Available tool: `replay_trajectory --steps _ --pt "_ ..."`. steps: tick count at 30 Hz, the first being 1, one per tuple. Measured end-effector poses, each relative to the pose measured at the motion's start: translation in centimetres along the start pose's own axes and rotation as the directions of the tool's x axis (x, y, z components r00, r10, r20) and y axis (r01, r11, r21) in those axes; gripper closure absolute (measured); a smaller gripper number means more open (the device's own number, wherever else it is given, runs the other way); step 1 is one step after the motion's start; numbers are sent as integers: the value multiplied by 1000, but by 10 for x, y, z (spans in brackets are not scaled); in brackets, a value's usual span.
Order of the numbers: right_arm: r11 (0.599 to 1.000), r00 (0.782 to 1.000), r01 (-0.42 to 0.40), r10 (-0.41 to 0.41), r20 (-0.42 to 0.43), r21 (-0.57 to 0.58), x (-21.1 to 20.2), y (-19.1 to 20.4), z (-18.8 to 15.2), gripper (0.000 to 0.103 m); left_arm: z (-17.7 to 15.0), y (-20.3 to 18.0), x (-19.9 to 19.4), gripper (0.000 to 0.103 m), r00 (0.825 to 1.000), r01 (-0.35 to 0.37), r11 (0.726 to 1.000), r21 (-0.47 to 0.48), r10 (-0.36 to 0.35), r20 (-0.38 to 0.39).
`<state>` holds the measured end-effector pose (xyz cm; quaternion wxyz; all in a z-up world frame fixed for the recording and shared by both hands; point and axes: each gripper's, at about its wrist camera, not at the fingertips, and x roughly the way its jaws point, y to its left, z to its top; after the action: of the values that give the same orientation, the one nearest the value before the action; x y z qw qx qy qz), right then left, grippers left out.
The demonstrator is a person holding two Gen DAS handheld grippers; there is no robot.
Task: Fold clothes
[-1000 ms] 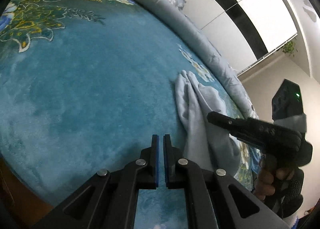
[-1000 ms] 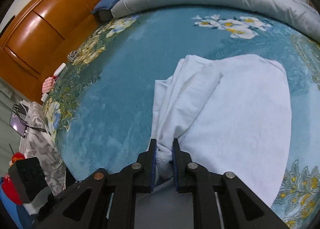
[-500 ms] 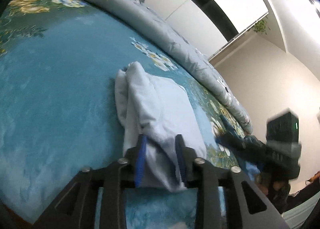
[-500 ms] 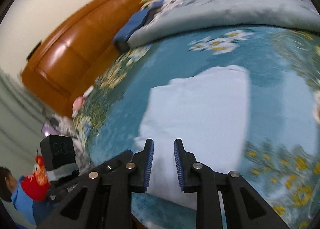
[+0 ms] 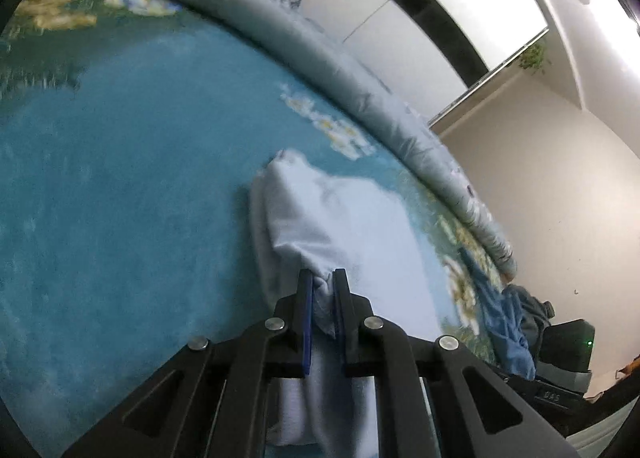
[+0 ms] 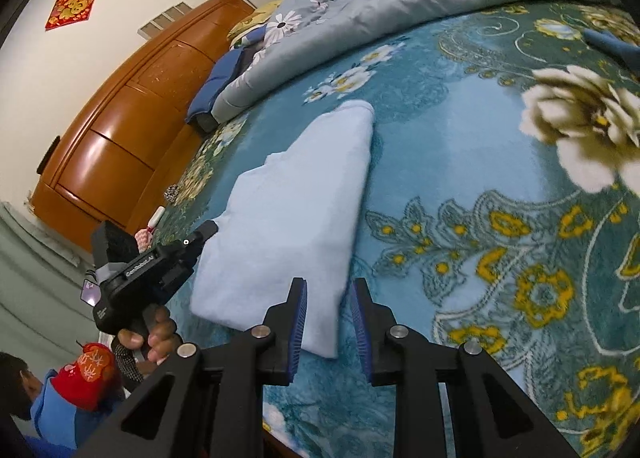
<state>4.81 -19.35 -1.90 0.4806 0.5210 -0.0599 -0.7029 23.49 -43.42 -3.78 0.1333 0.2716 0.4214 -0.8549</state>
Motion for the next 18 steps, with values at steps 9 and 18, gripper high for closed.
replay_trajectory --steps 9,18 --pt "1000 999 -3 3 -38 -18 20 3 -9 72 8 3 -7 68 998 55 998 27 -55 -11" --pt "999 999 -9 11 -51 33 40 -3 -19 56 71 -8 40 39 986 -139 965 221 155 -55"
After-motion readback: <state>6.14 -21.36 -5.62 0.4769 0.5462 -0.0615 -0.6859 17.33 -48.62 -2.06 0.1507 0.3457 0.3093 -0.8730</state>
